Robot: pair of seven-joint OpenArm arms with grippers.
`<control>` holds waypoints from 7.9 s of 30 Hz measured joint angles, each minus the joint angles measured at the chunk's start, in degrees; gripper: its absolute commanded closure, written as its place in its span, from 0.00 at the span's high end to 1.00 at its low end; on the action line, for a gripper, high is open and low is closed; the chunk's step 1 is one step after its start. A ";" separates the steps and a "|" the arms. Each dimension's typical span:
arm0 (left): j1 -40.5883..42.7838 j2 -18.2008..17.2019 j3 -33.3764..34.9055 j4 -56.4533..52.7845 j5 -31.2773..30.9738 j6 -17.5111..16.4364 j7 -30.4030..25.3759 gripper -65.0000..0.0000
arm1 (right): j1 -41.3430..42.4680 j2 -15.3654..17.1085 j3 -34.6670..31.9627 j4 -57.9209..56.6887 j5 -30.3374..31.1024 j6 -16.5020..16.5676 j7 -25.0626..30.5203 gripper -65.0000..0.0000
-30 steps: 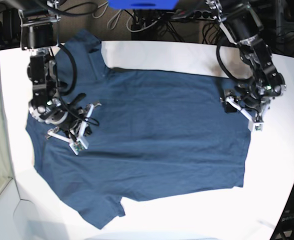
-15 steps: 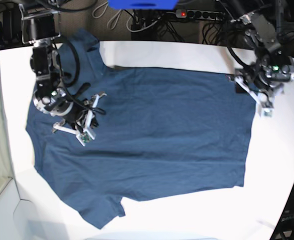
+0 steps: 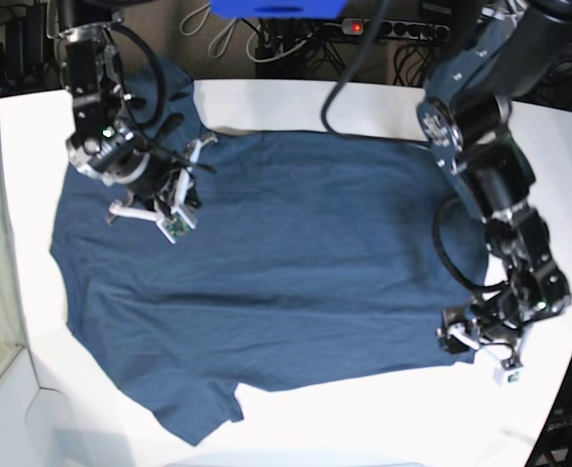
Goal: Layout the t-shirt on the table in an organized manner, then fold the t-shirt properly
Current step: 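Grasp the hem corner with the left gripper and pull it outward, then release the hem and move the left gripper to the shirt side, then grasp both shirt sides near the shoulders with both grippers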
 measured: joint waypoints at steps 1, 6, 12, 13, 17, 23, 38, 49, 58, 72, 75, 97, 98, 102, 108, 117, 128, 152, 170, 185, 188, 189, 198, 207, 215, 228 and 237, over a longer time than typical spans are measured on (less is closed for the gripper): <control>-1.40 -0.68 0.00 -4.39 -0.07 0.00 -2.97 0.65 | -0.72 -0.13 0.00 0.66 -0.22 0.00 -0.22 0.00; -8.26 -3.98 0.04 -26.29 -0.24 0.37 -18.47 0.20 | -4.39 -0.48 0.11 4.61 0.11 -0.20 -1.09 0.00; -11.10 -4.66 0.07 -34.27 0.96 16.13 -28.28 0.04 | -7.02 -0.70 0.07 5.49 -0.26 -0.20 -1.36 0.00; -11.23 -4.66 0.07 -34.40 2.29 18.38 -29.05 0.02 | -7.19 -0.68 0.09 5.49 -0.26 -0.20 -1.36 0.00; -11.19 -4.44 0.07 -34.60 7.80 18.84 -30.93 0.00 | -7.52 -0.70 0.09 5.49 -0.22 -0.20 -1.29 0.00; -11.30 -3.23 -0.04 -40.92 9.33 18.82 -31.36 0.00 | -9.68 -2.80 -0.09 6.29 0.09 -0.20 -1.18 0.00; -0.46 0.00 -0.44 -24.46 4.33 13.03 -14.27 0.00 | -9.35 -2.51 0.02 6.01 -0.26 -0.22 -1.40 0.00; 17.64 5.33 0.07 11.06 -2.58 7.54 9.11 0.00 | -8.55 -2.54 -0.26 5.75 -0.42 -0.22 -1.31 0.00; 12.72 2.80 0.09 -1.38 -1.11 7.89 -5.01 0.00 | -9.14 -2.54 -0.39 5.75 -0.44 -0.20 -1.33 0.00; -7.69 -9.16 -0.15 -33.33 0.85 9.66 -25.86 0.01 | -10.47 0.83 0.09 3.82 -0.42 -0.17 -1.36 0.00; -11.41 -10.43 -0.07 -31.23 0.42 9.64 -26.97 0.01 | -10.45 0.81 0.09 3.52 -0.42 -0.20 -1.33 0.00; 0.15 -8.46 0.04 -23.02 -2.05 8.74 -23.52 0.01 | -3.98 -7.21 -11.30 10.97 0.07 -0.20 -1.22 0.00; 0.02 -8.44 0.04 -24.81 -2.08 8.76 -24.57 0.01 | -3.96 -7.52 -11.76 9.94 0.35 -0.20 -0.94 0.00; -1.01 -8.35 0.04 -31.65 -2.29 8.55 -29.57 0.01 | -3.96 -7.96 -13.14 3.82 -0.83 -0.17 -1.38 0.00; -1.40 -8.46 0.07 -32.85 -1.99 9.16 -30.97 0.01 | -4.74 -7.26 -13.38 -1.88 -0.81 -0.22 -0.90 0.00; -1.31 -10.84 0.07 -32.85 -1.88 9.18 -30.91 0.22 | -8.26 0.33 -13.11 -1.36 1.14 -0.22 2.01 0.00; -1.16 -10.82 0.07 -32.85 -1.88 9.20 -30.95 0.22 | -9.94 3.85 -8.55 -0.72 2.60 0.04 3.17 0.00; -2.93 -8.59 -0.37 -8.79 -8.13 8.66 -6.75 0.22 | -12.02 4.61 -6.03 12.20 0.00 0.02 -1.46 0.00; 27.67 0.15 0.20 15.08 -19.74 7.23 1.31 0.22 | -4.74 4.63 3.48 11.32 -0.17 0.02 -1.27 0.00; 6.95 -11.85 15.78 -23.63 -19.56 6.38 -25.42 0.22 | -7.65 5.73 5.09 11.06 -0.26 0.02 -1.07 0.00; 3.65 -13.14 18.10 -27.74 -18.71 6.99 -27.02 0.22 | -8.52 5.68 7.21 11.04 -0.09 0.04 -1.55 0.00; 2.58 -13.62 18.86 -28.89 -18.34 7.39 -27.26 0.22 | -8.55 5.73 7.69 11.04 -0.39 0.02 -1.55 0.00; -0.20 -16.87 20.24 -31.17 -17.53 8.66 -27.41 0.22 | -4.92 5.55 7.91 9.09 0.09 0.02 -1.36 0.01; 0.81 -19.21 19.71 -25.22 -18.67 8.57 -18.21 0.22 | 11.26 5.29 7.63 -12.50 -0.28 0.15 -1.27 0.00; 16.06 -17.38 14.43 -1.18 -27.30 8.81 -5.81 0.22 | 11.41 7.43 8.13 -20.90 -0.35 -0.55 1.27 0.00; 22.47 -12.26 14.43 3.08 -23.91 8.28 -7.17 0.22 | 2.58 7.61 8.37 -16.28 0.90 -1.07 7.13 0.00; 24.15 -12.72 14.45 3.61 -24.72 8.02 -8.55 0.22 | 0.20 8.90 8.37 -14.86 1.95 -0.81 7.32 0.00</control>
